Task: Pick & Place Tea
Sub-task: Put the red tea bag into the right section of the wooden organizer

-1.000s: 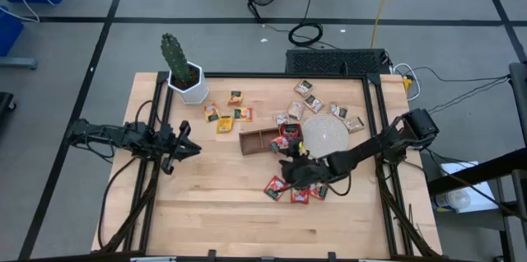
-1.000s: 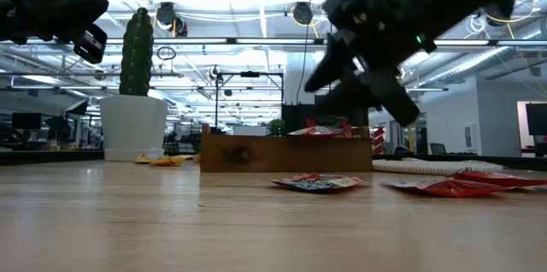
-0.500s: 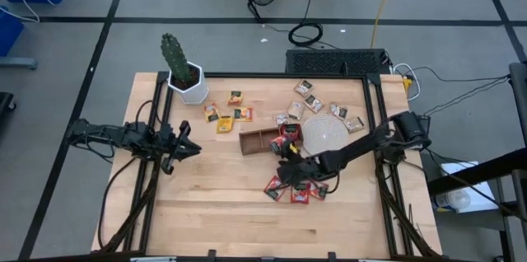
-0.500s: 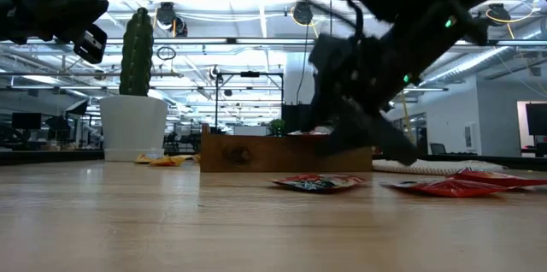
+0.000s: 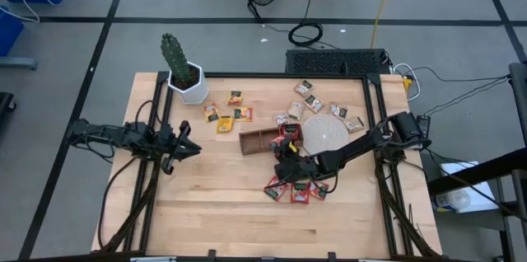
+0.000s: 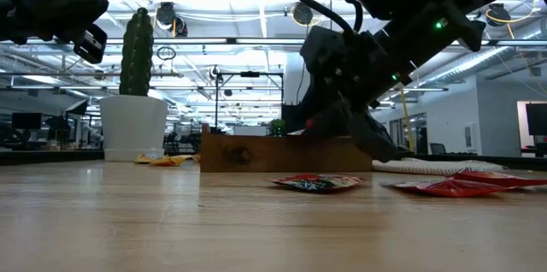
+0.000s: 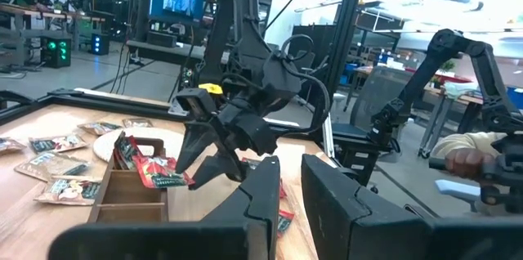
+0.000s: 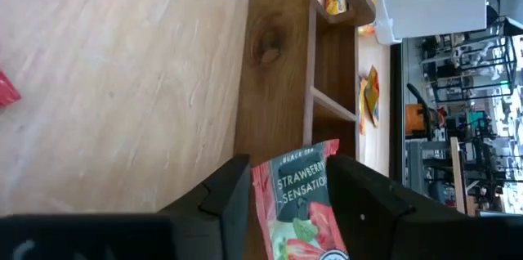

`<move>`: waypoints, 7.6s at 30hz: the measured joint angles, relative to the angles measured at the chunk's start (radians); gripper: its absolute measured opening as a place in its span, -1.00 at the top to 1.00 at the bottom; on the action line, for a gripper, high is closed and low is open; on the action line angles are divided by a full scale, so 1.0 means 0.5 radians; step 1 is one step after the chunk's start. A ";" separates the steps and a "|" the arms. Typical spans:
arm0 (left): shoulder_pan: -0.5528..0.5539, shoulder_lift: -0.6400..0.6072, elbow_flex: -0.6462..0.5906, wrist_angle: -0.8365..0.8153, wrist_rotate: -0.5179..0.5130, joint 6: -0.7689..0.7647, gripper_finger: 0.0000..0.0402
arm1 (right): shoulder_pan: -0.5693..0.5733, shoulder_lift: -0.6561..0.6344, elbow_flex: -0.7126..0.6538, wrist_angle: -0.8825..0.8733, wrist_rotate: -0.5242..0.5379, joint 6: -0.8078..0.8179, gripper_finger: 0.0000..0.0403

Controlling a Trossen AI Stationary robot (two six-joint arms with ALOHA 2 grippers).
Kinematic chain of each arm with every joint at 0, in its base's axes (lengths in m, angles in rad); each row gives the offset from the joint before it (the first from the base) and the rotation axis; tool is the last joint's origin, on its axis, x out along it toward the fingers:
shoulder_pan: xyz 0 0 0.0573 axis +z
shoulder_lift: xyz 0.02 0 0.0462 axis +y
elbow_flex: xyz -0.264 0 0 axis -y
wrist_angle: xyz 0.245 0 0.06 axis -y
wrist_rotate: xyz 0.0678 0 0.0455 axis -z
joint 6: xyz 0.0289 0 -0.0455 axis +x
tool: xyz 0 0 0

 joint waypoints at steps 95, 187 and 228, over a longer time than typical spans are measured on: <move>0.000 0.000 0.000 0.001 0.000 0.000 0.71 | -0.616 -0.210 -1.186 2.251 -0.674 1.152 0.57; 0.000 -0.001 0.000 0.000 0.000 0.000 0.71 | -0.690 0.169 0.808 -1.848 -1.093 0.485 1.00; 0.000 -0.001 0.000 0.000 0.000 0.000 0.71 | -0.341 -0.223 0.806 -1.444 -0.262 0.504 1.00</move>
